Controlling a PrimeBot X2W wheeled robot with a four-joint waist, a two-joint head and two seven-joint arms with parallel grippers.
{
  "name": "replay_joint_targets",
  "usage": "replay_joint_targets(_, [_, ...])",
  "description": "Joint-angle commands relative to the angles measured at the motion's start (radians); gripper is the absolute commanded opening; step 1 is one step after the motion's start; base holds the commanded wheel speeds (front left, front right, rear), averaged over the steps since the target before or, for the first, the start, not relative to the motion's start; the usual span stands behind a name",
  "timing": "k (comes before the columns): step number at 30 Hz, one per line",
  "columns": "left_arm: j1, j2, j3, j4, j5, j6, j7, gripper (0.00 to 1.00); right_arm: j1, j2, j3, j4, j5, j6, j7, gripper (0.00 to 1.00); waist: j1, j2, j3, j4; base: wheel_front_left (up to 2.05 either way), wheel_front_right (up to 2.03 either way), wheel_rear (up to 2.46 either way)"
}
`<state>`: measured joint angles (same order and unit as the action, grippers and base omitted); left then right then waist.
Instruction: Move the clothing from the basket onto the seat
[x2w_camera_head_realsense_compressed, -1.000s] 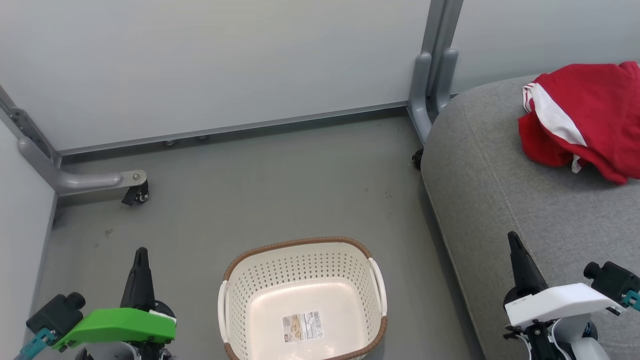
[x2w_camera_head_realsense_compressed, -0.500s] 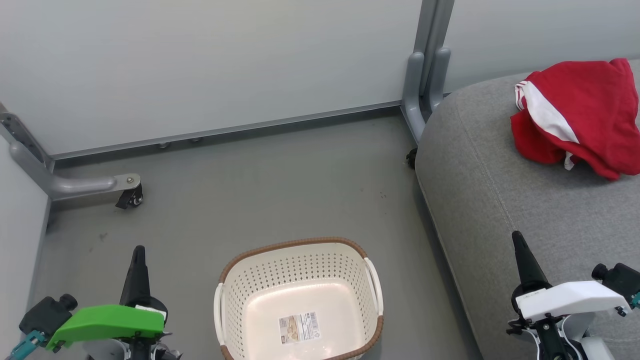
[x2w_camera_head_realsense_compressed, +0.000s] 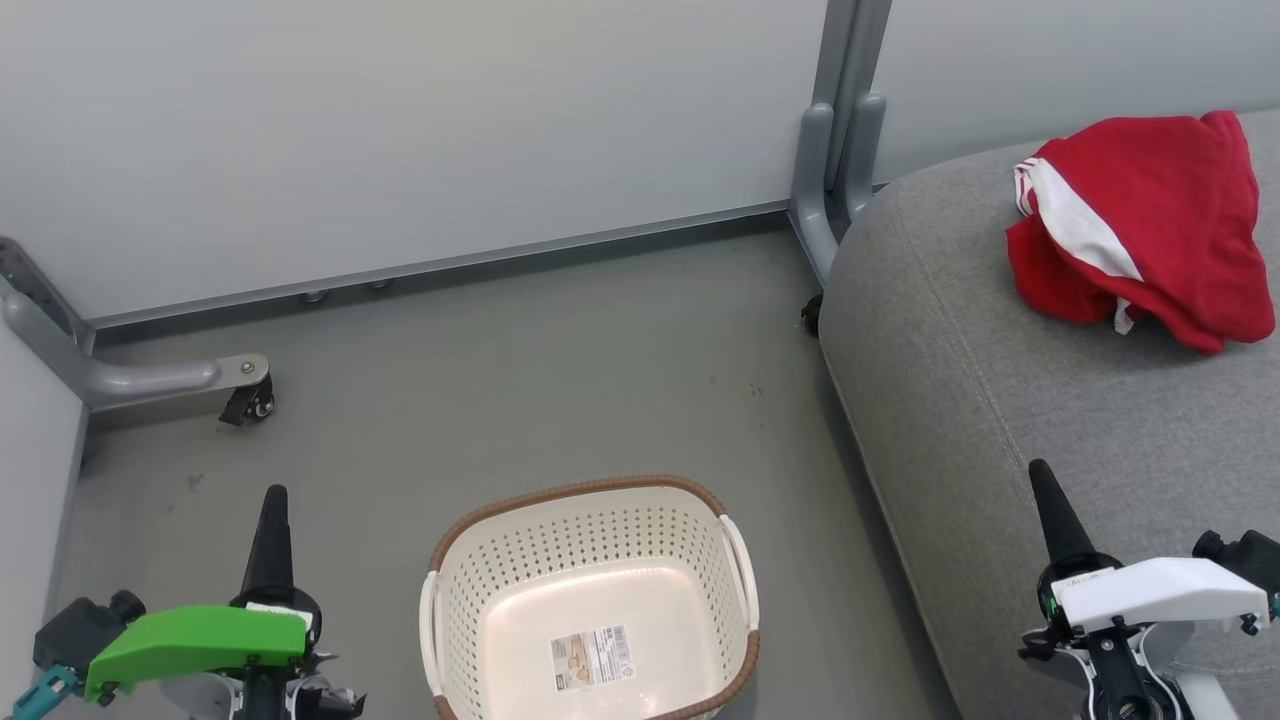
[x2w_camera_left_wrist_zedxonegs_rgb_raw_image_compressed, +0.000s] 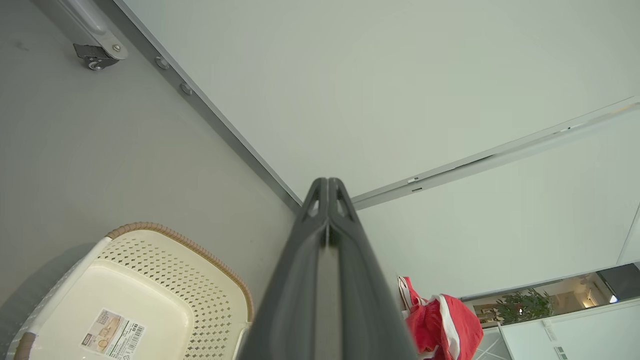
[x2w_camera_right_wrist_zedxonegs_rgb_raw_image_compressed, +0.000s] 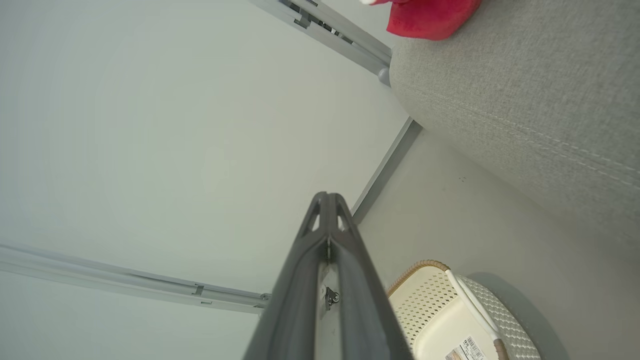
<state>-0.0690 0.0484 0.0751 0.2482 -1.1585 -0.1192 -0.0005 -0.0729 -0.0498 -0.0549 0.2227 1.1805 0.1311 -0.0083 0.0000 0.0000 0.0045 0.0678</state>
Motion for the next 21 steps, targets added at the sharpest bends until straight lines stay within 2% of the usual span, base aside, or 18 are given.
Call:
replay_joint_targets(1, [-0.027, 0.003, 0.007, -0.009, -0.03, -0.006, 0.008, 0.0, -0.02, -0.008, -0.006, -0.003, 0.028, 0.0, 0.009, 0.0, 0.0, 0.0, 0.0, -0.002, 0.0, 0.0, 0.0])
replay_joint_targets(21, [-0.036, 0.003, 0.021, -0.007, -0.211, -0.009, 0.053, 0.0, -0.029, -0.008, -0.027, 0.007, 0.202, 0.0, 0.056, 0.0, 0.0, 0.0, -0.001, -0.026, 0.0, 0.0, 0.0])
